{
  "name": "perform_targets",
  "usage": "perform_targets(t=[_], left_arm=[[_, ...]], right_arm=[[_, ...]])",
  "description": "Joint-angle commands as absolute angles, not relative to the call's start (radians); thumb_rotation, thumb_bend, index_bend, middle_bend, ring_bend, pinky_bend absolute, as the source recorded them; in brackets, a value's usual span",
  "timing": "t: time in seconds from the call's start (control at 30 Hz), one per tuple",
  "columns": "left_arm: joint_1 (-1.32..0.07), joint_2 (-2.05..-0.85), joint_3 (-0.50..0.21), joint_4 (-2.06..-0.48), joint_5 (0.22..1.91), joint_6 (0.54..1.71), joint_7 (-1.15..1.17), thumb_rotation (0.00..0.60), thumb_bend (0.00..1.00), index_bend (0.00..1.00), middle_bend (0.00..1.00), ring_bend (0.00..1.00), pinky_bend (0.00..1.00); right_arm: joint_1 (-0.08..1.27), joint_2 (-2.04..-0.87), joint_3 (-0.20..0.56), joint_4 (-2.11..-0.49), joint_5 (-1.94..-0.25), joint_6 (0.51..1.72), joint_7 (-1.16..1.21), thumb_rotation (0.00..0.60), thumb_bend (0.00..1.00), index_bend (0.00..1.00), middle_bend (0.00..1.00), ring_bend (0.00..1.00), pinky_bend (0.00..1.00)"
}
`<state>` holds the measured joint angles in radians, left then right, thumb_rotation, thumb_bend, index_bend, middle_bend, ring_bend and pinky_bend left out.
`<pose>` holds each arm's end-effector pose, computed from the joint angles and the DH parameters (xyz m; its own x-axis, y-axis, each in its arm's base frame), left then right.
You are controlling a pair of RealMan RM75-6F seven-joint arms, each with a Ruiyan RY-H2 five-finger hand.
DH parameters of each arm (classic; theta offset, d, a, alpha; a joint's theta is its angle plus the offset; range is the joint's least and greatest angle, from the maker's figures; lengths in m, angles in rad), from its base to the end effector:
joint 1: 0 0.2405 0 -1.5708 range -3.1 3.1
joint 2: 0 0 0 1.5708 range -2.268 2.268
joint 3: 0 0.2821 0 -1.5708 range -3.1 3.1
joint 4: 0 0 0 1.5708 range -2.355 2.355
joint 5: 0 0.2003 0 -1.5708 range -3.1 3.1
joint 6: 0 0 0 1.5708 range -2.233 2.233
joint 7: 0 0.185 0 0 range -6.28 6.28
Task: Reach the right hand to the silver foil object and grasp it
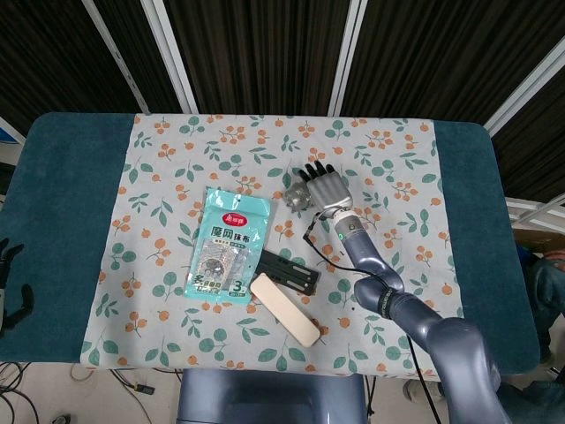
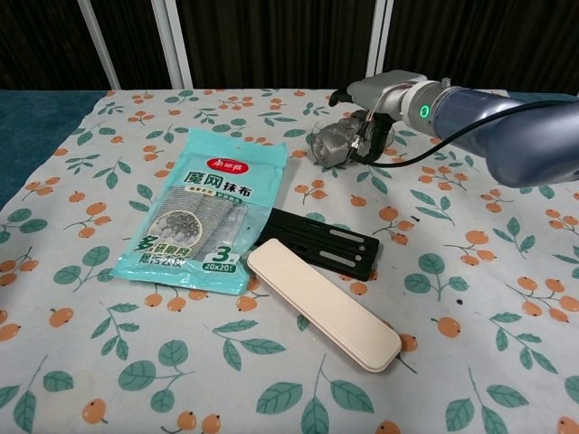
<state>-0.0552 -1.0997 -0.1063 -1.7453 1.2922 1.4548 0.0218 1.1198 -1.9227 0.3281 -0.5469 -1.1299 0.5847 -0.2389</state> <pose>-0.3438 0.2191 0.1891 0.2833 -0.0026 0.9590 0.9390 0.2040 -0.2768 -0.1108 -0.5381 -0.0718 0.6601 -0.1582 0.7343 -0.7339 -0.3442 0.5856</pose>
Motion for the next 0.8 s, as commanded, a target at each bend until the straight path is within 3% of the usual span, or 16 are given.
perform_targets(t=[0.03, 0.3, 0.43, 0.6, 0.8], left_arm=[[-0.056, -1.099, -0.108, -1.750, 1.284, 1.451, 0.026, 0.600, 0.58, 0.11, 0.00, 0.02, 0.02], [-0.060, -1.094, -0.116, -1.768, 1.261, 1.444, 0.040, 0.600, 0.58, 0.11, 0.00, 0.02, 0.02], [-0.061, -1.092, -0.116, -1.775, 1.258, 1.442, 0.043, 0.600, 0.58, 0.11, 0.00, 0.02, 0.02], [-0.060, -1.089, -0.117, -1.781, 1.256, 1.441, 0.040, 0.600, 0.58, 0.11, 0.00, 0.02, 0.02], [-0.060, -1.085, -0.115, -1.787, 1.252, 1.436, 0.034, 0.600, 0.58, 0.12, 0.00, 0.02, 0.02]], right_arm=[[1.170, -1.980, 0.338, -0.448, -1.134, 0.543, -0.180, 0.600, 0.23, 0.12, 0.10, 0.04, 0.16], [1.204, -2.040, 0.314, -0.320, -1.165, 0.487, -0.130, 0.600, 0.24, 0.23, 0.22, 0.14, 0.16], [1.205, -2.071, 0.285, -0.264, -1.197, 0.481, -0.124, 0.600, 0.27, 0.35, 0.33, 0.26, 0.16], [1.193, -2.101, 0.272, -0.226, -1.215, 0.497, -0.111, 0.600, 0.33, 0.44, 0.42, 0.36, 0.16], [1.171, -2.109, 0.254, -0.210, -1.244, 0.558, -0.105, 0.600, 0.37, 0.51, 0.49, 0.44, 0.24]])
